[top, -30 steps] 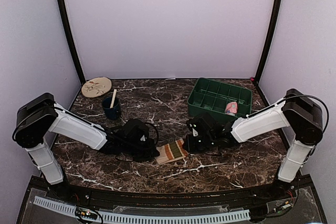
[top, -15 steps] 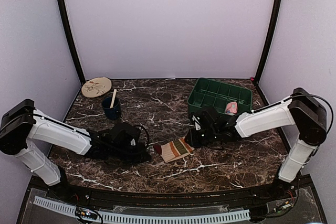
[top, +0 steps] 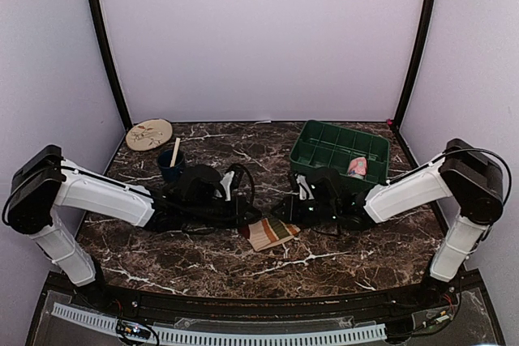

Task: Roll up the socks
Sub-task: Smooth out the sock at the center of the board.

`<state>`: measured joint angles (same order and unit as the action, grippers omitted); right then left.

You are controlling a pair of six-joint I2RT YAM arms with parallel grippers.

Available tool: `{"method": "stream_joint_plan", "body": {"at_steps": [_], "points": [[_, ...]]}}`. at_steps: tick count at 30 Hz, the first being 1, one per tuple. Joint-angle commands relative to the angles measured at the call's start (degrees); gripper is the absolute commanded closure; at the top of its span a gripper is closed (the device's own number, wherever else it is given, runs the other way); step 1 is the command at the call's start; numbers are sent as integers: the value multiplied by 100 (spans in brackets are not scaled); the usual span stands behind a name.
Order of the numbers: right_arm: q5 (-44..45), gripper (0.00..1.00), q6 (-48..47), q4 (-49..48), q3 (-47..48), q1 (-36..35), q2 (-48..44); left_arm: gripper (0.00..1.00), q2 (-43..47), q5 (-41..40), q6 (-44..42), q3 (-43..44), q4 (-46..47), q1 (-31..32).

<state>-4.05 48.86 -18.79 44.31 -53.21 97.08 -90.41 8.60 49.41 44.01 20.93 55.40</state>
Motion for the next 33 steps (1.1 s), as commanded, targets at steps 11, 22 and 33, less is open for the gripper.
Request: {"method": "stream_joint_plan", "body": {"at_steps": [11,22,33], "points": [[-463,74,1606,-3152,-674,-120,1255,100,-1269,1369,-335,-32,1203,-385],[-491,74,1804,-3346,-764,-196,1717,99,-1780,799,-276,645,-107,-512],[45,75,1612,-1882,-592,-242,1410,100,-2275,283,393,1046,-1764,-747]]}}
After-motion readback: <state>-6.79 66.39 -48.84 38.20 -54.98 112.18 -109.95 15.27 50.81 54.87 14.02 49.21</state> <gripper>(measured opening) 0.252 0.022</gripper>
